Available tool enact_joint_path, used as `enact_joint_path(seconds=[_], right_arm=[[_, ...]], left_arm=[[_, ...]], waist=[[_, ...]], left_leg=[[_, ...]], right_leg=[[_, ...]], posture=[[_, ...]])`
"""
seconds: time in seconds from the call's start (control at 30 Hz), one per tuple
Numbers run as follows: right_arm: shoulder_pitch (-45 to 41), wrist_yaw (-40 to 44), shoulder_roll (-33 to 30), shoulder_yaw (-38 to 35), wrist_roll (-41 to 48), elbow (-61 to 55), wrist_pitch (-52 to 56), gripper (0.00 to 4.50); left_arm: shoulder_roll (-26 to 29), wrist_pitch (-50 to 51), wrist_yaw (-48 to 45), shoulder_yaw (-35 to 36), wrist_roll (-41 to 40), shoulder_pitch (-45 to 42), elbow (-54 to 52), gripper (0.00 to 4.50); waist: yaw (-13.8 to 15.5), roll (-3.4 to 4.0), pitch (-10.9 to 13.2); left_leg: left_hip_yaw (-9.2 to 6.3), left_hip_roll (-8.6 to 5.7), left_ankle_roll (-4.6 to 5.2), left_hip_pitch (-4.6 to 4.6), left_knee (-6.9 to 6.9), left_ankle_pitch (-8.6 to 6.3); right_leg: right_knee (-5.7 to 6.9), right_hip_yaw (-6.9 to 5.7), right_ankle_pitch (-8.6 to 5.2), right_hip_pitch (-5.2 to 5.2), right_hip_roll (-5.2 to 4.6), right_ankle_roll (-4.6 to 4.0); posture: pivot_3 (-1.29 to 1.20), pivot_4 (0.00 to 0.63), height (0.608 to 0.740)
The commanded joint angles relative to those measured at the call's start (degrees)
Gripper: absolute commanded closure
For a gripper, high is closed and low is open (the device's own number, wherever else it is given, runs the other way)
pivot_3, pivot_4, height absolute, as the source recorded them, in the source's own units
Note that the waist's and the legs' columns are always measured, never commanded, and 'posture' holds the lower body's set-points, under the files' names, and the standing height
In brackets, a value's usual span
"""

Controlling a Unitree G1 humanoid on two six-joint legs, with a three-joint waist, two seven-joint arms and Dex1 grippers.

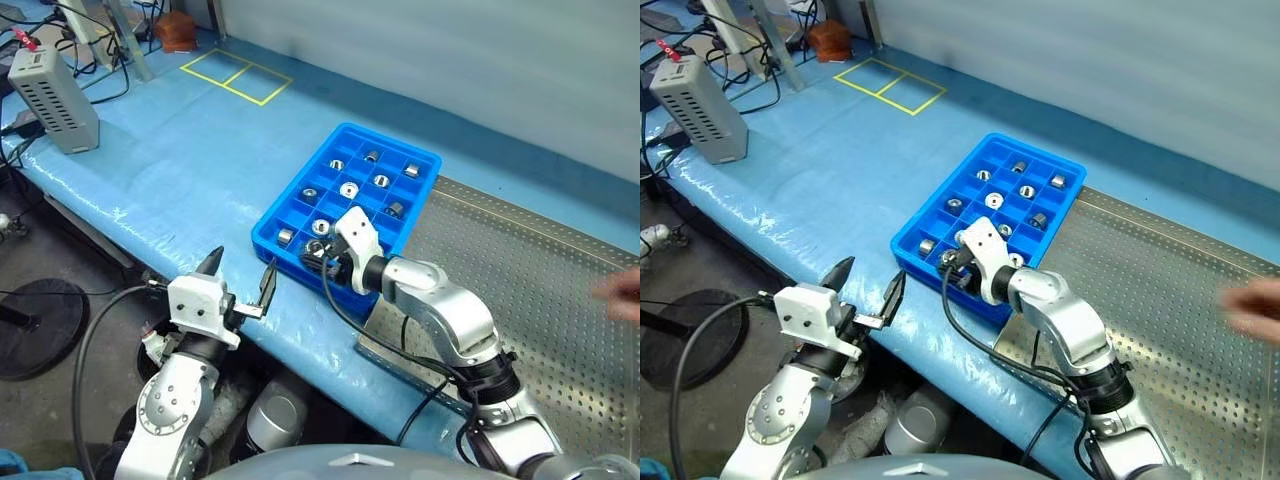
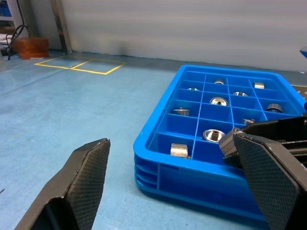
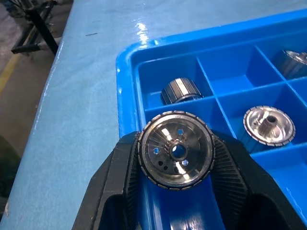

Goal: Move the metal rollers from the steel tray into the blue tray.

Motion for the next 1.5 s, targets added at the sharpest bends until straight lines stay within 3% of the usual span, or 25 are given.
enact_joint_path(seconds=[0.03,0.27,0.53,0.57,1.0,1.5], right_arm=[[0.7,-0.8,-0.4,-1.7,0.5,-3.2,0.5,2.79],[1.4,-2.4,0.3,-1.8,0.5,-2.7,1.3,2.79],[1.6,-3.5,0.7,-1.7,0.5,-2.9,1.8,0.12],[1.6,-3.5,0.6,-1.8,0.6,-3.4,1.9,0.02],[6.6,-2.1,-2.6,-6.2,5.9,-16.3,3.6,0.02],[10.0,-4.8,-3.7,-7.2,7.8,-20.7,5.1,0.02]], left_arm=[[0.7,0.3,-1.4,-0.3,-1.2,-1.1,-1.5,0.0],[1.6,0.3,-2.8,-0.3,-2.2,-1.9,-0.8,0.0],[2.3,-0.1,-3.8,-0.5,-2.4,-2.5,-0.1,0.0],[2.3,-0.2,-3.9,-0.5,-2.3,-2.6,0.0,0.0],[4.1,0.3,-6.6,0.0,-3.3,-5.7,1.8,0.0],[4.6,1.3,-8.5,-0.8,-4.6,-8.6,3.8,0.0]], waist=[[-0.2,0.0,0.0],[-0.8,0.0,0.0],[-1.6,0.01,-0.1],[-1.6,0.01,-0.1],[-4.0,0.0,-0.1],[-12.7,0.0,-0.1]], left_leg=[[0.0,0.01,0.0,0.0,0.0,0.0],[-0.01,0.01,-0.01,0.0,-0.01,0.0],[0.0,0.01,0.0,0.01,0.06,0.0],[-0.01,0.01,0.0,0.02,0.06,0.0],[-0.04,0.0,0.0,0.02,0.15,0.0],[-0.17,0.0,0.02,0.15,0.33,0.01]], right_leg=[[0.02,0.0,0.0,0.0,0.01,0.0],[0.04,0.0,0.0,0.01,0.02,-0.02],[0.1,0.0,0.0,0.03,0.02,-0.02],[0.1,0.0,0.0,0.03,0.02,-0.02],[0.15,0.0,0.0,0.09,0.02,-0.02],[0.19,0.01,0.03,0.39,0.05,-0.03]], posture=[[0.51,0.15,0.74],[0.49,0.15,0.74],[0.49,0.15,0.74],[0.49,0.15,0.74],[0.38,0.15,0.74],[0.34,0.15,0.74]])
